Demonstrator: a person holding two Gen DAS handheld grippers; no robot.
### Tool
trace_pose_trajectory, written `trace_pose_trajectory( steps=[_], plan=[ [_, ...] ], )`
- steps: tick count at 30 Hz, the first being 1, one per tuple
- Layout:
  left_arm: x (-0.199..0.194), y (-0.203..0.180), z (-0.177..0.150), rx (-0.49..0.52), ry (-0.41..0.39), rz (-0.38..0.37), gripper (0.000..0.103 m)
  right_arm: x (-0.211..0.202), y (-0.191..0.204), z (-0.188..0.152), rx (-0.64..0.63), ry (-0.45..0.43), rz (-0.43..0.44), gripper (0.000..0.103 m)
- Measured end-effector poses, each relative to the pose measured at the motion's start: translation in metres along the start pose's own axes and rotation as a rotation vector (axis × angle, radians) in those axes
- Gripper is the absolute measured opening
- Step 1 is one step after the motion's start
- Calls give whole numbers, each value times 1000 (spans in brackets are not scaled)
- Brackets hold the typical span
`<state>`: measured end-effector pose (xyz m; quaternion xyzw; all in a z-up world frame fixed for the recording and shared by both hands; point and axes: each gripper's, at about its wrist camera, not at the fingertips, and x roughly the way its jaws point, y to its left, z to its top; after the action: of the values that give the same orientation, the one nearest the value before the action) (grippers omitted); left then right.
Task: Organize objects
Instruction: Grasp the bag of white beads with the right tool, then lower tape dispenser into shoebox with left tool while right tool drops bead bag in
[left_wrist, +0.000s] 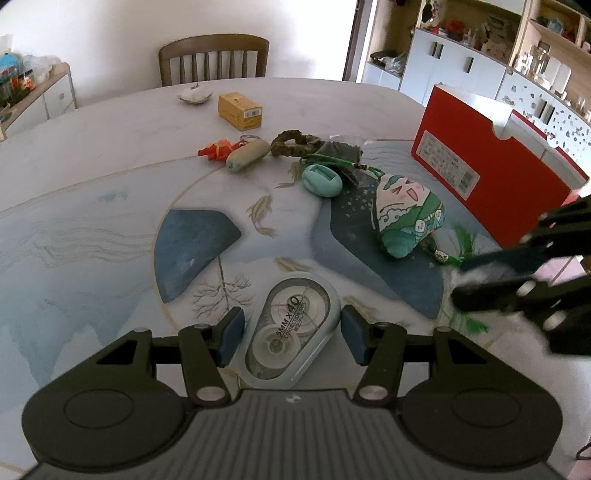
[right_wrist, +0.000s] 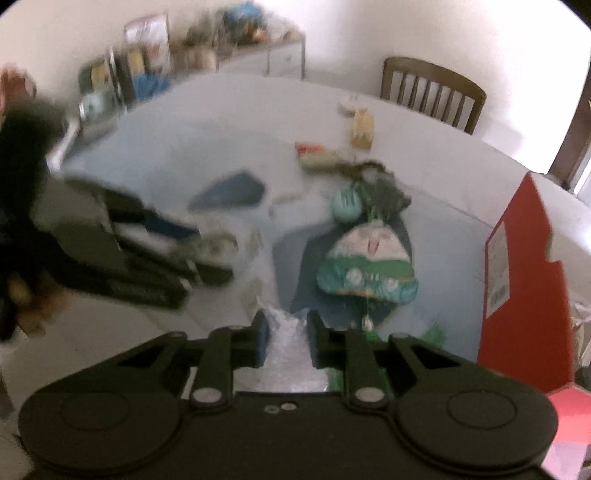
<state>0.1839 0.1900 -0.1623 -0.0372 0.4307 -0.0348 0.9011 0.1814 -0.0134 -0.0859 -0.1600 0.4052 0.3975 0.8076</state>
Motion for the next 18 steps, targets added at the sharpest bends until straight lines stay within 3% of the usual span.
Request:
trace_pose_trajectory(
  steps=[5, 18],
  plan=[
    [-7, -6, 8, -9, -15, -15, 57, -29, -16, 13, 103, -76, 36, 19],
    [-46, -80, 75, 99, -118, -70, 57, -89, -60, 25, 173, -207, -54, 19]
  ],
)
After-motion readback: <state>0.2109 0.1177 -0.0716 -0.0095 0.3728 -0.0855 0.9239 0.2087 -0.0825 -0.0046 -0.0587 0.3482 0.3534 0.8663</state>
